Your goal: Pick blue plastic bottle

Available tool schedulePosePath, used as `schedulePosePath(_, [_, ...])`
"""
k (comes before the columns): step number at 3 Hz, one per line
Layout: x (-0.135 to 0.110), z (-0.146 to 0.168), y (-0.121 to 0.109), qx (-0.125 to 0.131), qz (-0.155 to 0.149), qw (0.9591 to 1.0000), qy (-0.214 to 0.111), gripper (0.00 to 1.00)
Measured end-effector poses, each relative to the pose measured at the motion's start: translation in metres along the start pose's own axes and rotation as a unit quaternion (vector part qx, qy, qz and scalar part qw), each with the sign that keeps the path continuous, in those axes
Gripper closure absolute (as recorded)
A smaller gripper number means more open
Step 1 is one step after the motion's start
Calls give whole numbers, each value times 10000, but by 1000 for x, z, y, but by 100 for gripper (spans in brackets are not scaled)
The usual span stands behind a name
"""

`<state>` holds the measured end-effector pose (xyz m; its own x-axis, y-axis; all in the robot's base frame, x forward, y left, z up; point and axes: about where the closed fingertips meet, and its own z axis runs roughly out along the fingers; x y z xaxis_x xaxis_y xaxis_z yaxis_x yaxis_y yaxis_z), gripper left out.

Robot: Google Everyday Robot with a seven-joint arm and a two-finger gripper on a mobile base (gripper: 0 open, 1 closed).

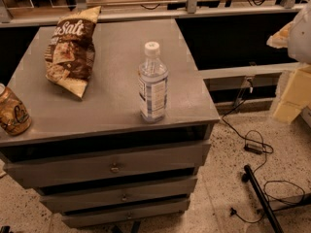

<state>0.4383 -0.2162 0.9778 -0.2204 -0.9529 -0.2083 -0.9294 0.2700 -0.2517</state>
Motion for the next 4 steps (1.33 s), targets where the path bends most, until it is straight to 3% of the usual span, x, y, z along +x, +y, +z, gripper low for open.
schedulePosePath(1, [0,0,0,1,0,10000,0,0])
schedulePosePath(2, [-43,6,-12,-23,-385,9960,-808,0])
schedulePosePath(3, [-113,12,-27,-141,-934,9803,-1737,0])
schedulePosePath(4, [-203,34,-40,-599,-1396,9556,-2525,0])
